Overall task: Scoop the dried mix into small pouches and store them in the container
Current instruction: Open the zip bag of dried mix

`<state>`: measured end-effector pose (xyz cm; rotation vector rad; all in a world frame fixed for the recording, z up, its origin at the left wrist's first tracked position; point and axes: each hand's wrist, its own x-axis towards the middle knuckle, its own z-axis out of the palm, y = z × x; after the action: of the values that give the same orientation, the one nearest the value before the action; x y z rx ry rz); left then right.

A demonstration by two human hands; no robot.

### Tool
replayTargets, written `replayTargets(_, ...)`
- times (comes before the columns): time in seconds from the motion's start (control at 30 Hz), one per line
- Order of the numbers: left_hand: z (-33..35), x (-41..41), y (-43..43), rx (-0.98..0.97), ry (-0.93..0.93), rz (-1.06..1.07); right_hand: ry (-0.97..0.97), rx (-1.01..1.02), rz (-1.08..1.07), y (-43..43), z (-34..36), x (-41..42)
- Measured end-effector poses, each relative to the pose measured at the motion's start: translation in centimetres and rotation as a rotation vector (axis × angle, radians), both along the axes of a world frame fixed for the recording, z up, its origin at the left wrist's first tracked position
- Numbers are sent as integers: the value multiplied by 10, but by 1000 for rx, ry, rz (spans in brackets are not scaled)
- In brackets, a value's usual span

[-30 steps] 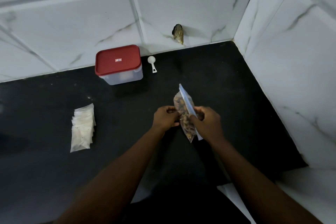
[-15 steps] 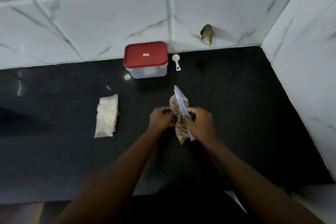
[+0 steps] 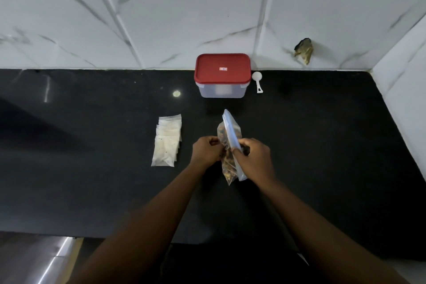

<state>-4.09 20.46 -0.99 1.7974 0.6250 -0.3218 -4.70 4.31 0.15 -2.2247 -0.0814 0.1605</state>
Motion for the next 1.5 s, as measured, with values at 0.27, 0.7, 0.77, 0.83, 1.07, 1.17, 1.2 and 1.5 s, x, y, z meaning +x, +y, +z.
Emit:
replayTargets(0.27, 10, -8, -20, 217, -162, -85, 23, -1, -54, -9, -3, -6)
replayTargets(0.7, 34, -3, -20, -352, -80, 18, 0, 119, -60, -7, 30, -12)
replayTargets(0.77, 38, -3, -22, -362, -87, 25, 27, 176, -67, -6, 36, -9)
replayTargets(0.83, 42, -3, -24, -385, -77, 44, 68, 234, -92, -7, 39, -5)
replayTargets(1.07, 49, 2, -23, -514, -61, 187, 174, 368, -173, -15, 46, -1)
replayTargets(1.17, 59, 5, -25, -605, -61, 136, 95, 289, -113, -16, 53, -2)
replayTargets(1.2, 63, 5, -27, -622, -67, 125, 59, 259, -90, -16, 55, -1)
replayTargets(1.5, 73, 7, -35, -645, -40, 166, 191, 404, -165, -22, 68, 13)
